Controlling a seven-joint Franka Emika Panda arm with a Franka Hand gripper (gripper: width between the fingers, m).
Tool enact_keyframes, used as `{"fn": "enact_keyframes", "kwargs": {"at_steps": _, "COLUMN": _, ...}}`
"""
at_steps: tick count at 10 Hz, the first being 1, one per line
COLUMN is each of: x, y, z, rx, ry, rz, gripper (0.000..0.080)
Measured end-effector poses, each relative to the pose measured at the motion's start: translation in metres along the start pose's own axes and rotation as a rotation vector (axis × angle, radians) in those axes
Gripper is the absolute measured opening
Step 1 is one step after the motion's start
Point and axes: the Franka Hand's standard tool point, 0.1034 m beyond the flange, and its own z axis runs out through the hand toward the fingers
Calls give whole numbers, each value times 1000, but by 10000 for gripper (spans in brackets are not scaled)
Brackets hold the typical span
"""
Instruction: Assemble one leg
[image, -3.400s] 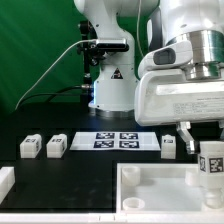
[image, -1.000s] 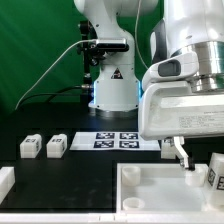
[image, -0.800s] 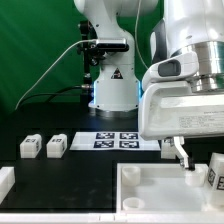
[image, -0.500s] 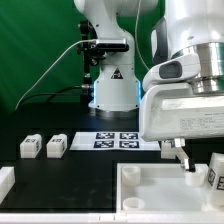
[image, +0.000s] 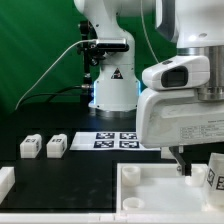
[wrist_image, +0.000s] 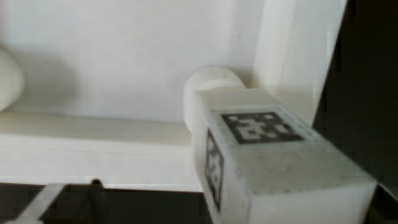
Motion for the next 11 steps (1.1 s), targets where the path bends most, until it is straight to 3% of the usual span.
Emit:
{"fn": "enact_keyframes", "kwargs": {"at_steps": 2, "x": 0, "y": 4, "z": 0, "rx": -1, "ry": 1, "rz": 6, "gripper": 640}}
{"fn": "enact_keyframes", "kwargs": {"at_steps": 3, "x": 1, "y": 4, "z": 0, "rx": -1, "ry": 1, "rz": 7, "gripper": 446}}
{"fn": "enact_keyframes", "kwargs": {"at_steps": 4, "x": 1, "y": 4, "z": 0, "rx": -1, "ry": 1, "rz": 7, "gripper": 446}}
{"fn": "enact_keyframes", "kwargs": {"at_steps": 5, "x": 0, "y": 4, "z": 0, "rx": 0, "ry": 0, "rz": 62, "gripper": 291}}
{"fn": "enact_keyframes", "kwargs": {"at_steps": 6, "x": 0, "y": 4, "z": 0, "rx": -1, "ry": 0, "rz": 61, "gripper": 292}}
{"fn": "enact_keyframes", "kwargs": {"at_steps": 10, "x": 1, "y": 7, "z": 4, "rx": 44, "ry": -9, "rz": 803, "gripper": 292}}
{"fn": "enact_keyframes", "kwargs": {"at_steps": 11, "x": 0, "y": 6, "z": 4, "rx": 44, "ry": -15, "rz": 940, "gripper": 292}}
